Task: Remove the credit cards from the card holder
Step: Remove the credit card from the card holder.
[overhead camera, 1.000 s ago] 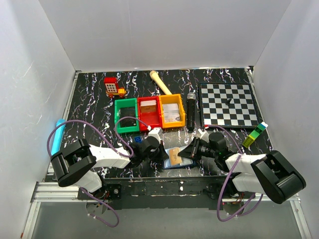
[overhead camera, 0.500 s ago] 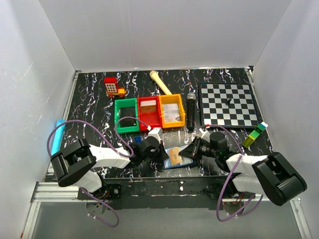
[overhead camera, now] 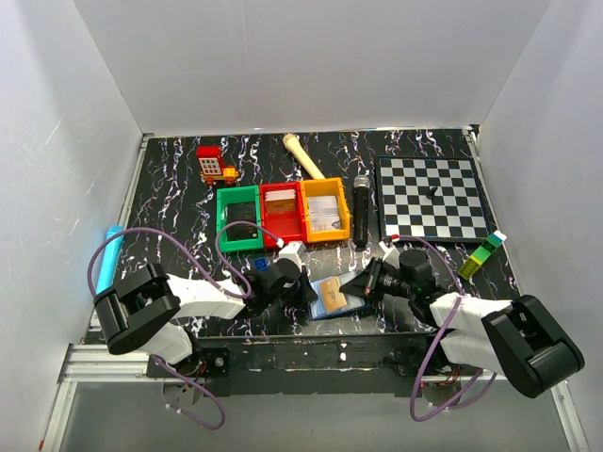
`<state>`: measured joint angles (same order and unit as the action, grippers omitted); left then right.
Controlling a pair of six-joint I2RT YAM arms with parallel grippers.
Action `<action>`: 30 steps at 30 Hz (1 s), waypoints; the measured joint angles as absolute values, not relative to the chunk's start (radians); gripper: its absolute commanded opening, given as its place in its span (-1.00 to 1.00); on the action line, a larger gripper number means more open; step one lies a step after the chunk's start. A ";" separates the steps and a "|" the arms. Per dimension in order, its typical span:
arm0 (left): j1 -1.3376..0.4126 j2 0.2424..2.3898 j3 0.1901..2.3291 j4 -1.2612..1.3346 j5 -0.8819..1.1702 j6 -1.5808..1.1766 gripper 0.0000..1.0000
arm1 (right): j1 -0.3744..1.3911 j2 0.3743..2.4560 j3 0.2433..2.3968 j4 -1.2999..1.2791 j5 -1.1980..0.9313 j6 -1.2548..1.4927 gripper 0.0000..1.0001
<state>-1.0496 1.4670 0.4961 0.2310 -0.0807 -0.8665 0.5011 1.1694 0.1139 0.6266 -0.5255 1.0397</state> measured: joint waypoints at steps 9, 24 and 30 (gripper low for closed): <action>-1.050 1.462 0.491 0.229 -0.087 -0.872 -1.00 | 0.491 1.163 0.113 0.621 -0.527 1.039 -0.97; -1.053 1.376 0.466 0.129 -0.093 -0.836 -0.32 | 0.484 1.151 0.102 0.600 -0.537 1.024 -0.97; -1.053 1.379 0.486 0.112 -0.068 -0.811 -0.36 | 0.484 1.151 0.102 0.599 -0.539 1.017 -0.97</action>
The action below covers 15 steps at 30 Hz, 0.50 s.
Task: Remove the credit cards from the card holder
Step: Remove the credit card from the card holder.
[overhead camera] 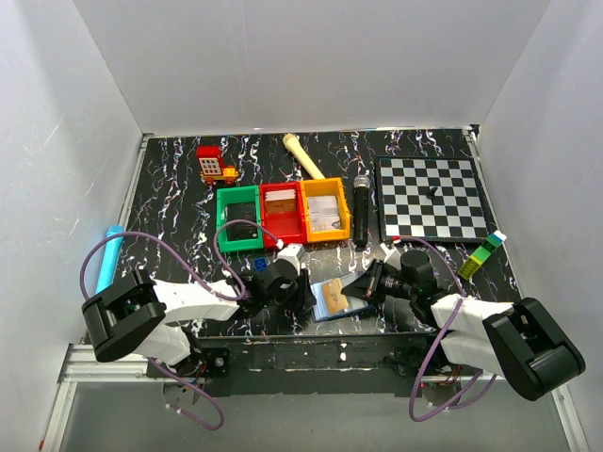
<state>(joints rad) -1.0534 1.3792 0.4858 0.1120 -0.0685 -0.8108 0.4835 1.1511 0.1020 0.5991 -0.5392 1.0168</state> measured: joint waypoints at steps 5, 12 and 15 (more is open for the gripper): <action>-1.053 1.385 0.517 0.118 -0.048 -0.795 -0.36 | 0.484 1.151 0.102 0.590 -0.543 1.013 -0.97; -1.053 1.453 0.585 0.148 0.006 -0.762 -0.43 | 0.482 1.151 0.102 0.574 -0.548 1.005 -0.97; -1.053 1.508 0.604 0.165 0.036 -0.754 -0.47 | 0.482 1.151 0.102 0.574 -0.552 1.002 -0.91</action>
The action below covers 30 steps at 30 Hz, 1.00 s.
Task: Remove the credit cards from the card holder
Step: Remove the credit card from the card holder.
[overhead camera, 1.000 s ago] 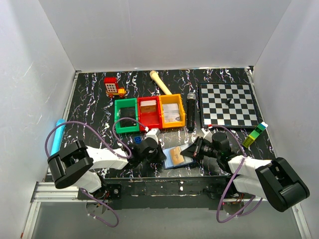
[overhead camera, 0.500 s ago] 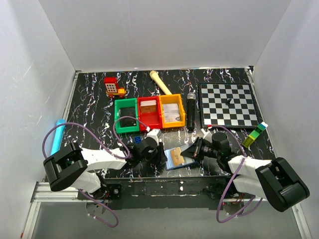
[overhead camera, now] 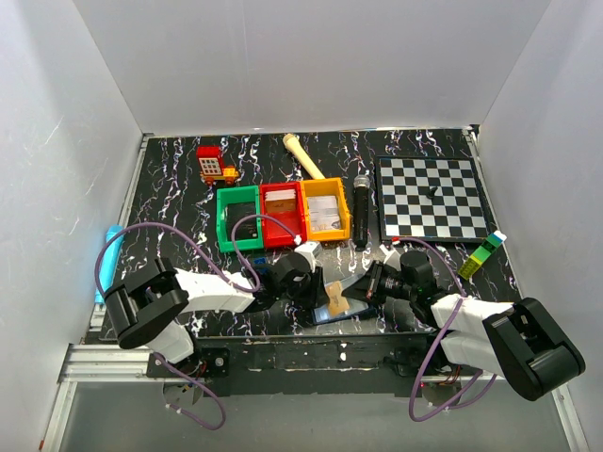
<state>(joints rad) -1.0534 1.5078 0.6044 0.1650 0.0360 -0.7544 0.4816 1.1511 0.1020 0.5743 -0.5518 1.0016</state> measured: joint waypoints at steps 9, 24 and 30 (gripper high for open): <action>-1.053 1.546 0.609 0.198 0.061 -0.751 -0.62 | 0.479 1.151 0.102 0.570 -0.555 0.993 -0.43; -1.053 1.568 0.570 0.293 0.070 -0.761 -0.96 | 0.478 1.240 0.109 0.631 -0.625 1.005 -0.24; -1.053 1.575 0.568 0.308 0.076 -0.762 -0.99 | 0.478 1.293 0.118 0.665 -0.658 1.018 -0.24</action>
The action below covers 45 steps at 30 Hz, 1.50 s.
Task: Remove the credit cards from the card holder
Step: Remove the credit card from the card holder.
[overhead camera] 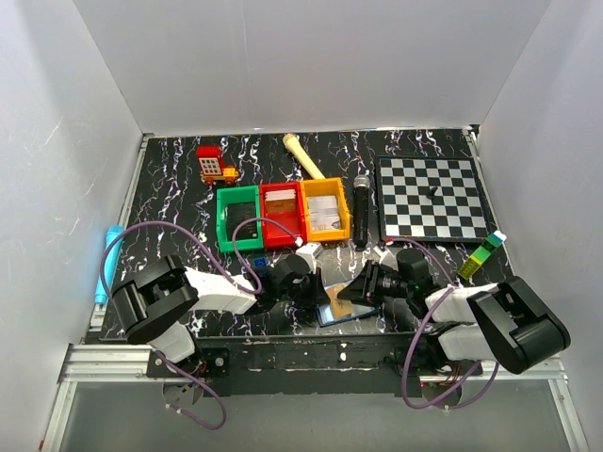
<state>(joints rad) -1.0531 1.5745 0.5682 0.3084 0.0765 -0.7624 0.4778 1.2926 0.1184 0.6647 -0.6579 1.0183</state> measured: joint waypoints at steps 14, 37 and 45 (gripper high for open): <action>-1.053 1.577 0.567 0.313 0.076 -0.770 -1.00 | 0.480 1.308 0.136 0.653 -0.678 1.012 -0.28; -1.053 1.540 0.537 0.296 0.036 -0.812 -1.00 | 0.485 1.199 0.170 0.497 -0.657 0.960 -0.33; -1.053 1.518 0.520 0.285 0.013 -0.812 -1.00 | 0.485 1.184 0.176 0.469 -0.657 0.950 -0.35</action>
<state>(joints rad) -1.0534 1.5181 0.5201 0.2852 0.0128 -0.8124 0.4847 1.1839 0.1761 0.4690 -0.6567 0.9501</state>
